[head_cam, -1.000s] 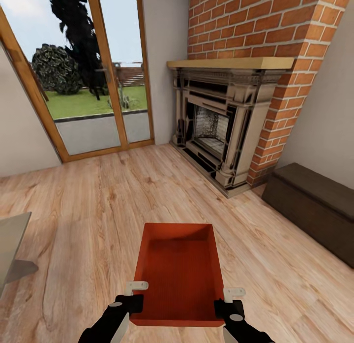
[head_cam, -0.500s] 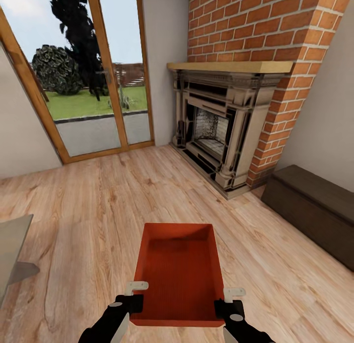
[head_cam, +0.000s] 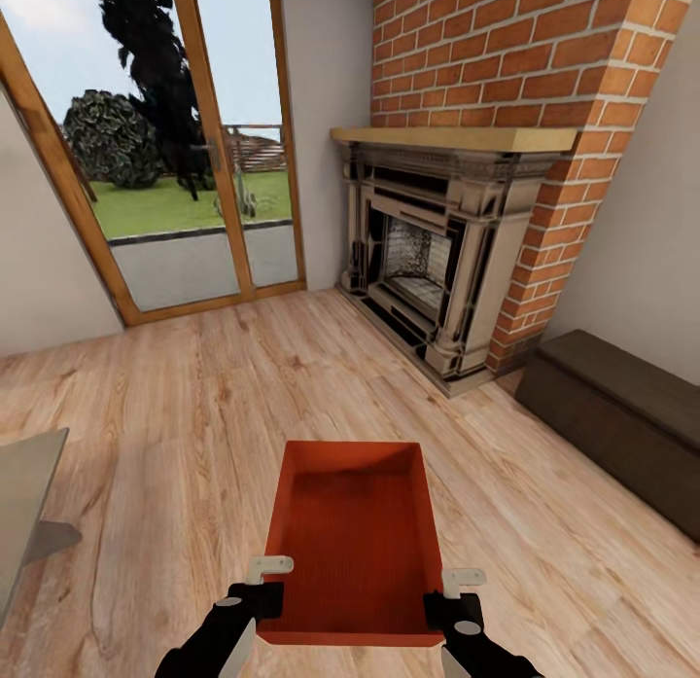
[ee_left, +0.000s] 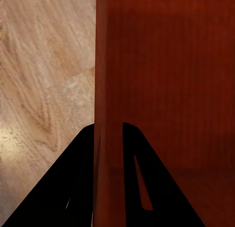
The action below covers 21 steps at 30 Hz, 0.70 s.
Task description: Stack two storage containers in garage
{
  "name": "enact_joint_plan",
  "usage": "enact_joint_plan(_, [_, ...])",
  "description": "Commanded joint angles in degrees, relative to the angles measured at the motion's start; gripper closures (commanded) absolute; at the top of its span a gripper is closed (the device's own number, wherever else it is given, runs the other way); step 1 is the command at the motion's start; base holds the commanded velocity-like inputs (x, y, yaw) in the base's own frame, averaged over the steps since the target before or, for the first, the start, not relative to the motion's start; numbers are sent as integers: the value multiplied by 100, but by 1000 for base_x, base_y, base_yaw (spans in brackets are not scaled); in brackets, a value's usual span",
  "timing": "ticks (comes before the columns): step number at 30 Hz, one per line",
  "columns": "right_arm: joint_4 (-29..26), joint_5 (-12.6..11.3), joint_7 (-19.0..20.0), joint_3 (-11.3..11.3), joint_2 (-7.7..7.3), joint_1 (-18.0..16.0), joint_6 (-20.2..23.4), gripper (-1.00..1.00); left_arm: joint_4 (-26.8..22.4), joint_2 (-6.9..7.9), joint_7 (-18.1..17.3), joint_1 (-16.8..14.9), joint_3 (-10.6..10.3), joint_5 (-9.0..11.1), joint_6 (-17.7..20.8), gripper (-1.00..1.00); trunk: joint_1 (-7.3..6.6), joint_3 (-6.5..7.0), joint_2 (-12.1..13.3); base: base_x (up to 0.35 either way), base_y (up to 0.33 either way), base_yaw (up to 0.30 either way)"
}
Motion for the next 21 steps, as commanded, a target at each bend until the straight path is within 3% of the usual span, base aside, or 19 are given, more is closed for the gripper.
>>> enact_joint_plan(1, [32, -195, -193, 70, -1, -3, -45, 100, -26, -5, 45, -3, -48, 23, 29, 100, -23, 14, 39, 0, 0, 0])
enact_joint_plan(21, [32, -195, -194, 70, 7, -2, -54, 100, -20, -5, 45, -2, -45, 25, 29, 100, -462, 373, 841, 0, 0, 0])
